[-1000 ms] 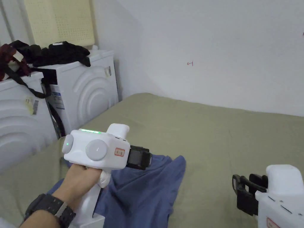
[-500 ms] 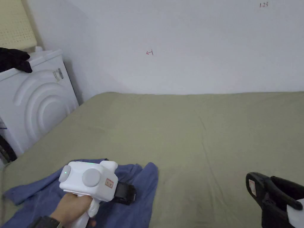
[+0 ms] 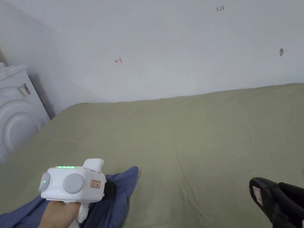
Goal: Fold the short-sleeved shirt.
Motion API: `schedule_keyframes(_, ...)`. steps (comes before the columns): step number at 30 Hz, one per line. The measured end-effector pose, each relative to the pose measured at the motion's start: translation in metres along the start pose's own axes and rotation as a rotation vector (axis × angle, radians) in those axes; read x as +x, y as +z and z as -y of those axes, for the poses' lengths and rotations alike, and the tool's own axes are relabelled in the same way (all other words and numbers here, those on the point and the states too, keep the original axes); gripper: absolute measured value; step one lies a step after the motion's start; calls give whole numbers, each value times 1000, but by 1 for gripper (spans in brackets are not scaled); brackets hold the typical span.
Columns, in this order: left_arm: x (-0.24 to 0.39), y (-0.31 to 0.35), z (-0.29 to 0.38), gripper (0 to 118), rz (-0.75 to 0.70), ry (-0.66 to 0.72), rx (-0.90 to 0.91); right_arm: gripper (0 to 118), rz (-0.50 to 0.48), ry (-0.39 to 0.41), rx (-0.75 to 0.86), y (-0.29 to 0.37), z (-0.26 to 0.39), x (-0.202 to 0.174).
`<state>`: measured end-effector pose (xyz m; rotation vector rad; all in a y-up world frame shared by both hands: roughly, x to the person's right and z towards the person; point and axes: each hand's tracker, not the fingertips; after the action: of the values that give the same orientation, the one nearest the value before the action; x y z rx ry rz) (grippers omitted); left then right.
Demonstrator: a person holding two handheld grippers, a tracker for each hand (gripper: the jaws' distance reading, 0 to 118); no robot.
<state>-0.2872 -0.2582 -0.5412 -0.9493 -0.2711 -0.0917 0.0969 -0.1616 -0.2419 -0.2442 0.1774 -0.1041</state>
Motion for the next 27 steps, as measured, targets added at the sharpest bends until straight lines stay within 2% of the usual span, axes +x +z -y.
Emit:
schedule_keyframes(2, 30, 9, -27, 7, 27, -121, 77, 1, 39, 13, 14, 8, -3, 15)
schedule_keyframes(4, 70, 20, -60, 7, 144, -130, 121, 1, 77, 0, 17, 15, -4, 33)
schedule_keyframes(6, 134, 38, -84, 7, 235, -213, 200, 1, 118, -16, 21, 23, -4, 49)
schedule_keyframes(10, 272, 35, -126, 7, 438, -430, 201, 1, 212, -51, 38, 46, -3, 81)
schedule_keyframes(15, 436, -1, -117, 7, 620, -608, 122, 1, 322, -90, 29, 71, 1, 118)
schedule_keyframes(20, 528, -56, -63, 8, 691, -639, -9, 1, 403, -125, 17, 85, 3, 141)
schedule_keyframes(21, 536, -68, -52, 18, 678, -643, -3, 1, 406, -127, 15, 86, 3, 145)
schedule_keyframes(22, 540, -76, -42, 48, 656, -648, -9, 1, 415, -130, 13, 87, 3, 147)
schedule_keyframes(23, 539, -82, -35, 99, 660, -627, -20, 1, 417, -130, 15, 87, 1, 148)
schedule_keyframes(24, 534, -86, -32, 118, 687, -564, -61, 1, 412, -131, 20, 87, 1, 149)
schedule_keyframes(27, 500, -62, -39, 118, 710, -435, 5, 1, 401, -144, 31, 87, 0, 150)
